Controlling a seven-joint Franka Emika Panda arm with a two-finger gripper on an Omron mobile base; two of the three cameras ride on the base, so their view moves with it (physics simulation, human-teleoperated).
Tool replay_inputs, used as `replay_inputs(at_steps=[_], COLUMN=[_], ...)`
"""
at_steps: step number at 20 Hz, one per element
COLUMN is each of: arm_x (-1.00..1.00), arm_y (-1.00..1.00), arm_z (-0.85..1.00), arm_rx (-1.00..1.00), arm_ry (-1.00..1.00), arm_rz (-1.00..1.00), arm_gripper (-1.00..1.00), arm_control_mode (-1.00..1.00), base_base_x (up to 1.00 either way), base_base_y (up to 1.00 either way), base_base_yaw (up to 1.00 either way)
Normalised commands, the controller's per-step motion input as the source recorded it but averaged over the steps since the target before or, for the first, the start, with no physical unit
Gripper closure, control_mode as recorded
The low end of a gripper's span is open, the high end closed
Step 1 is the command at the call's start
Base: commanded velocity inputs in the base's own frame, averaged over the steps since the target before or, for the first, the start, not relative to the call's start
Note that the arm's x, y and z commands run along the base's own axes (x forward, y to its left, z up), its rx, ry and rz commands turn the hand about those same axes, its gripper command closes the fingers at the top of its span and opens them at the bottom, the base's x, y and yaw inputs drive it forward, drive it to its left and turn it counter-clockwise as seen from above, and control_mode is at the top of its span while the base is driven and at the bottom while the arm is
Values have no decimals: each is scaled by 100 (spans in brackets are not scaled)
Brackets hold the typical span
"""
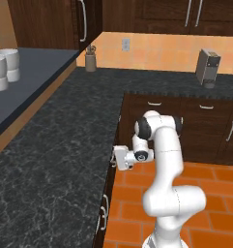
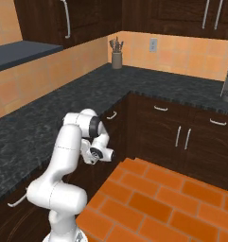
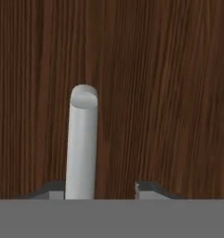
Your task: Take a straw from the drawer in front and place it inside the glass cup on the dining counter.
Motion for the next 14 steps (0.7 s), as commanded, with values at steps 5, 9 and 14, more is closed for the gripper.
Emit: replay_inputs(at_steps=[5,9,14], arm_x=[-44,-43,-42], arm_y=[-54,-91,-100], arm_z=[6,0,11], arm_rx=[0,0,0], arm_ry=[-7,-2,-2], arm_rz=[0,-1,-2], arm_gripper=[100,100,100], arm_control_mode=[-100,-100,-100], base_base_x=[0,0,0], base_base_y=[0,0,0], base_base_yaw=[0,0,0])
